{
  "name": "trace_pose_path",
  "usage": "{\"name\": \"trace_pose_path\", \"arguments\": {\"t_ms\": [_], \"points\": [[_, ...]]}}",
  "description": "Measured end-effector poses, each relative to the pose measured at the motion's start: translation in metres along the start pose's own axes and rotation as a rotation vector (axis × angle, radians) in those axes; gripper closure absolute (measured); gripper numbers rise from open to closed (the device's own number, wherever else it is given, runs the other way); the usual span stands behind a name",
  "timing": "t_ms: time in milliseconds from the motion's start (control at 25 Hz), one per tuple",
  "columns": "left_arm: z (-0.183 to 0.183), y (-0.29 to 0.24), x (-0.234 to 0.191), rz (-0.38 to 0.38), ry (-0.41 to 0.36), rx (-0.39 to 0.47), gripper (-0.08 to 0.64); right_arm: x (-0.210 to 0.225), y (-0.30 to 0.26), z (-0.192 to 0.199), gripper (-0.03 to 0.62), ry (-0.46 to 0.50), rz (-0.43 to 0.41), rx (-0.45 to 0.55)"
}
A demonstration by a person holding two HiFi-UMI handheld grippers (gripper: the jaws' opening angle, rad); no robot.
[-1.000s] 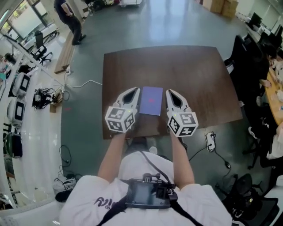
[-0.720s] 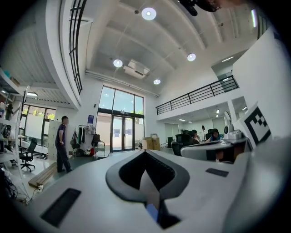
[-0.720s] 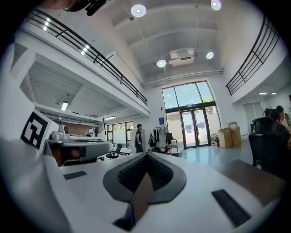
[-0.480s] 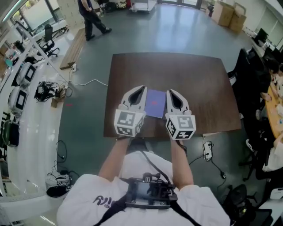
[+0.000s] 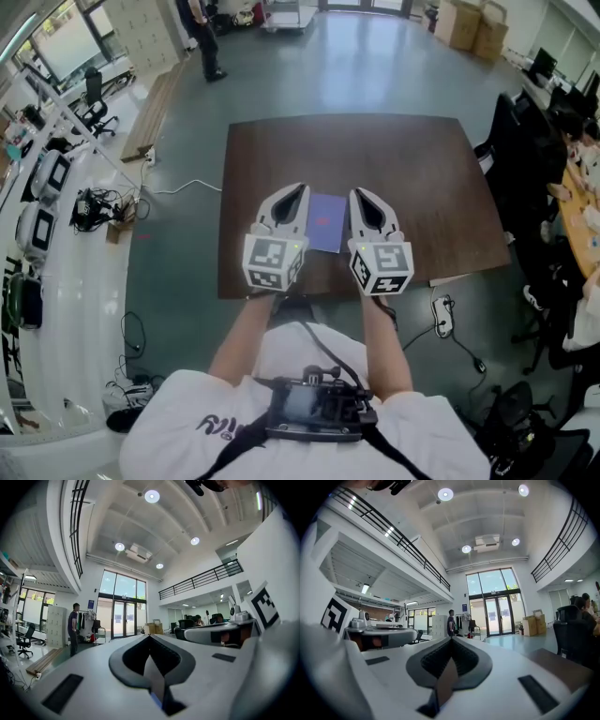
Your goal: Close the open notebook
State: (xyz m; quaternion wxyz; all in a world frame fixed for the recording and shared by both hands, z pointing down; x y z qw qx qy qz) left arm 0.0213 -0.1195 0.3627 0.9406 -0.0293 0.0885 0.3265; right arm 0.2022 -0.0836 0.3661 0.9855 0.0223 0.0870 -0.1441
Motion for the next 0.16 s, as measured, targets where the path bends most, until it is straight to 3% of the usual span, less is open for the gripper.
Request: {"name": "trace_pose_path", "arguments": {"t_ms": [160], "points": [[0.0003,-0.0064,0.0024,0.015,-0.017,-0.004,0.551,0.0047,-0.0007,-0.0009,0.589,0.003,0.014,0.003]]}}
Point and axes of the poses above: the fingertips, and each gripper's own axes: y backward along the fingers, x to its right, z out of its underside, the point moved 9 cm from there along y, backward along the fingers, and after that the axes turned 14 degrees about y, right-handed, at the moved point
